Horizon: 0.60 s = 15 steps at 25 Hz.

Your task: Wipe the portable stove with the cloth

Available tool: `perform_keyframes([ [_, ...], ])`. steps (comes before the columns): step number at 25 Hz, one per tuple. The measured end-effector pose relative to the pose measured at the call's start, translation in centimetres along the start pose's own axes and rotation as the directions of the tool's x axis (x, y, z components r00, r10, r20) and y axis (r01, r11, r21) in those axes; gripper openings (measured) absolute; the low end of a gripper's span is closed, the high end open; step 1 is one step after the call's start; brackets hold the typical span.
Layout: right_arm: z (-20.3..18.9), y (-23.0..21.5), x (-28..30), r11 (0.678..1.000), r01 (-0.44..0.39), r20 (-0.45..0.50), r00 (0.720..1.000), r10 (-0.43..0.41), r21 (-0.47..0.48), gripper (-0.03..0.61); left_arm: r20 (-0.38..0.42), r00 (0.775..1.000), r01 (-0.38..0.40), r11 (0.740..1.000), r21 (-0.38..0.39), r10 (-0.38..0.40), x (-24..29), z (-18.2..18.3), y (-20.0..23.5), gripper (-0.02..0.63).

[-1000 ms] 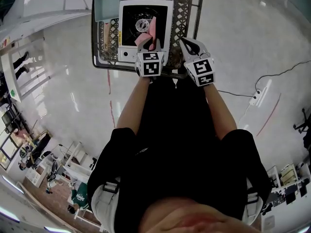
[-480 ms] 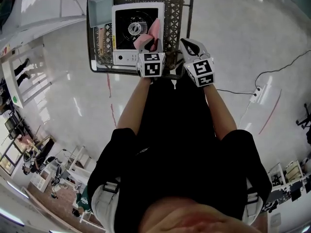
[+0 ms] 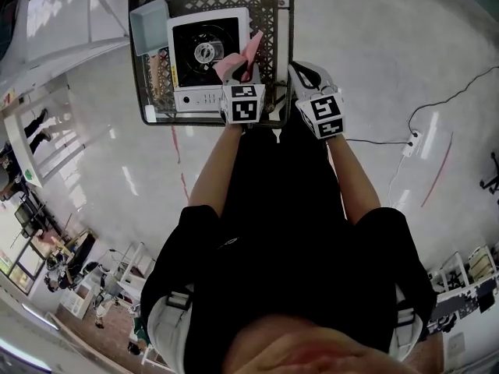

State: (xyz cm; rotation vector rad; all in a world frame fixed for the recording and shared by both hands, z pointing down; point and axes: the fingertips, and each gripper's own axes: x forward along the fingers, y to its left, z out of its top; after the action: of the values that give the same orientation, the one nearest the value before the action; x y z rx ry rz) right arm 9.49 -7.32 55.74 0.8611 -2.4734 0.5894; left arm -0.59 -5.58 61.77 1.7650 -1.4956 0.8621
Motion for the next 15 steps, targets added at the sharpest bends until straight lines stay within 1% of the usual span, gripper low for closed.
perform_keyframes([
  [3, 0.5, 0.1, 0.3, 1.0, 0.001, 0.003, 1.0, -0.001, -0.009, 0.003, 0.028, 1.0, -0.001, 1.0, -0.007, 0.002, -0.3, 0.9, 0.9, 0.048],
  [5, 1.2, 0.7, 0.5, 1.0, -0.008, 0.004, 1.0, 0.008, -0.023, 0.003, 0.05, 0.999, -0.005, 1.0, -0.031, 0.007, -1.3, 2.0, 2.2, 0.046],
  [10, 4.3, 3.0, 2.1, 0.997, -0.04, 0.02, 0.999, 0.041, -0.064, 0.003, 0.095, 0.994, -0.05, 0.996, -0.068, 0.056, -4.0, 4.4, 7.8, 0.046],
  [15, 6.4, 5.3, 4.8, 0.993, -0.057, 0.02, 0.998, 0.059, -0.1, 0.003, 0.132, 0.985, -0.1, 0.99, -0.101, 0.113, -6.5, 5.3, 13.1, 0.046],
])
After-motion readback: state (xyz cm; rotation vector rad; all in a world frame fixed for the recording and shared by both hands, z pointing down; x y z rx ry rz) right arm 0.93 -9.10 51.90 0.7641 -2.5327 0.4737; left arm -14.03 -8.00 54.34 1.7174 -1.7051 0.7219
